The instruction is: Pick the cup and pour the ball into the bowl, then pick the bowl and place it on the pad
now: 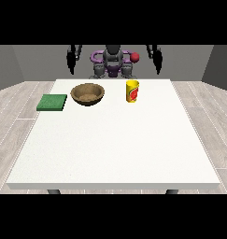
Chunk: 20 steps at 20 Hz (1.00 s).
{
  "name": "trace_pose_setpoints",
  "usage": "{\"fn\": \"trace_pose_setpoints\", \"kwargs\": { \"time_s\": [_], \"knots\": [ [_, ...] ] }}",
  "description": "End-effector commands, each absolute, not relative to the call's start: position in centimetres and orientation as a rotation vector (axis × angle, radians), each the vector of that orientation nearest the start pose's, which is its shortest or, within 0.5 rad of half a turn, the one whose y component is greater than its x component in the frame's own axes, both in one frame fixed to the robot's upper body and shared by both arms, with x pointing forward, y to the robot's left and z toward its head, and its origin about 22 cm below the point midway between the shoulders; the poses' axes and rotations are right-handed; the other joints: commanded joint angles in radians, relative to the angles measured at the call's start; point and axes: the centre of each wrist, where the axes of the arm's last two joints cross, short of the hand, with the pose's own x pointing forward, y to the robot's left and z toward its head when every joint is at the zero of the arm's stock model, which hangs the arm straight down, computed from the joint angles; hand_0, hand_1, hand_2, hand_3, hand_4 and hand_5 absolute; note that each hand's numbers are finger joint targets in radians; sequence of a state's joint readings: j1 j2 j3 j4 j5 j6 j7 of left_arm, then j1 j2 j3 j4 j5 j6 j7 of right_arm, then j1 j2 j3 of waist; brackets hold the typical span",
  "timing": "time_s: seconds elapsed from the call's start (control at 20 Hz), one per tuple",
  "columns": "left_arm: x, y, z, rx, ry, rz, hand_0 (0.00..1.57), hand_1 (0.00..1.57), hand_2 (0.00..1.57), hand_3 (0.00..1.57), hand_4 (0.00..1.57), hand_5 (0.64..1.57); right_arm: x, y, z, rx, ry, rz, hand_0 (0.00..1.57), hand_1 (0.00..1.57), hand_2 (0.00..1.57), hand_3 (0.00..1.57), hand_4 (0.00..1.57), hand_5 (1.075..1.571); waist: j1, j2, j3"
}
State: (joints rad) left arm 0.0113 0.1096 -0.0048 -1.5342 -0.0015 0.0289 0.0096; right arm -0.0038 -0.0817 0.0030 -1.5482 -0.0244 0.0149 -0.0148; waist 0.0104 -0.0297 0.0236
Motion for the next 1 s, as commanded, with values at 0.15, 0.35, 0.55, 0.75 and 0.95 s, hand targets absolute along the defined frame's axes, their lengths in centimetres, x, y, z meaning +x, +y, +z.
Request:
{"fn": "trace_pose_setpoints", "kwargs": {
  "time_s": [0.15, 0.35, 0.55, 0.75, 0.95],
  "knots": [
    [24.4, 26.1, 2.4, 0.124, -1.553, -0.097, 0.00, 0.00, 0.00, 0.00, 0.00, 1.557, 24.6, -25.5, 2.6, -0.061, -1.585, 0.085, 0.00, 0.00, 0.00, 0.00, 0.00, 1.569, -0.010, -0.226, -0.0179],
    [26.5, 24.1, 6.5, -0.016, -1.605, 0.071, 0.00, 0.00, 0.00, 0.00, 0.00, 1.558, 24.6, -31.2, 4.7, -0.001, -1.557, 0.036, 0.00, 0.00, 0.00, 0.00, 0.00, 1.569, -0.049, -0.214, -0.0223],
    [24.2, 26.2, 6.3, -0.041, -1.662, 0.026, 0.00, 0.00, 0.00, 0.00, 0.00, 1.552, 23.3, -34.0, 4.8, -0.049, -1.600, 0.022, 0.00, 0.00, 0.00, 0.00, 0.00, 1.570, -0.007, -0.132, -0.0235],
    [24.9, 28.0, 7.1, -0.005, -1.731, 0.068, 0.00, 0.00, 0.00, 0.00, 0.00, 1.547, 23.3, -32.9, 5.4, -0.012, -1.646, 0.008, 0.00, 0.00, 0.00, 0.00, 0.00, 1.569, -0.029, -0.064, -0.0236],
    [27.2, 27.0, 5.7, 0.045, -1.811, 0.074, 0.00, 0.00, 0.00, 0.00, 0.00, 1.539, 24.6, -32.3, 5.9, 0.034, -1.722, 0.045, 0.00, 0.00, 0.00, 0.00, 0.00, 1.569, -0.062, 0.023, -0.0236]
  ]
}}
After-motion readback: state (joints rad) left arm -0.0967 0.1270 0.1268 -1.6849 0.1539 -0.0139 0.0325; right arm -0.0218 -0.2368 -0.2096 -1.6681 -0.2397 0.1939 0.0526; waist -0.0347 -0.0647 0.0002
